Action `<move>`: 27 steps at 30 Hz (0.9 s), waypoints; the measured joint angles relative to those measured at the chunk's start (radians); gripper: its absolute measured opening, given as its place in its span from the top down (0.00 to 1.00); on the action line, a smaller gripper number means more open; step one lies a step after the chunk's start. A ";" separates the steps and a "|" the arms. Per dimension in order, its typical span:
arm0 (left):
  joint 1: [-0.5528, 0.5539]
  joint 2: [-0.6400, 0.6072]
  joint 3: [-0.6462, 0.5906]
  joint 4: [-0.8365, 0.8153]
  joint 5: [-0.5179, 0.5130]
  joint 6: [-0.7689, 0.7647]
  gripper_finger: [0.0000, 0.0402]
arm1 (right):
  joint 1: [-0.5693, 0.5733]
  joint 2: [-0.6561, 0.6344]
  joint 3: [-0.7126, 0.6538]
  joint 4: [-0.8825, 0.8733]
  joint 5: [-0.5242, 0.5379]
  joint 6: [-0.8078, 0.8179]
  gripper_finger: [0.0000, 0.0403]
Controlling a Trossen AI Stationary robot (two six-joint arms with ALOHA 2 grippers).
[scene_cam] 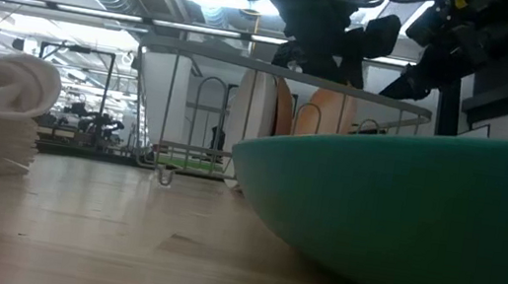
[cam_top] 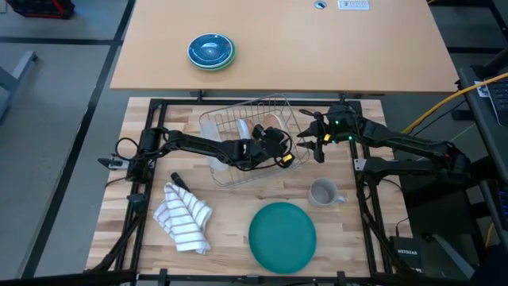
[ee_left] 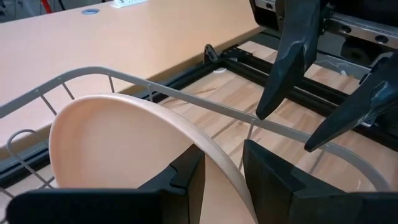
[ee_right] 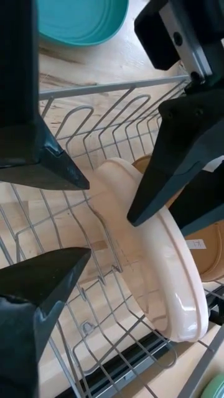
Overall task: Sort dishes
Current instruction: Put the pink plate in the dish rack
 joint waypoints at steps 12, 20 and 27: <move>0.000 0.000 -0.002 0.001 0.062 0.027 0.76 | 0.000 0.000 0.000 0.000 -0.001 0.000 0.59; -0.002 0.000 -0.002 -0.009 0.065 0.075 0.76 | 0.000 0.000 0.000 -0.001 -0.002 0.000 0.59; -0.001 0.000 -0.002 -0.010 0.064 0.080 0.76 | 0.000 0.000 0.000 -0.002 -0.002 0.000 0.59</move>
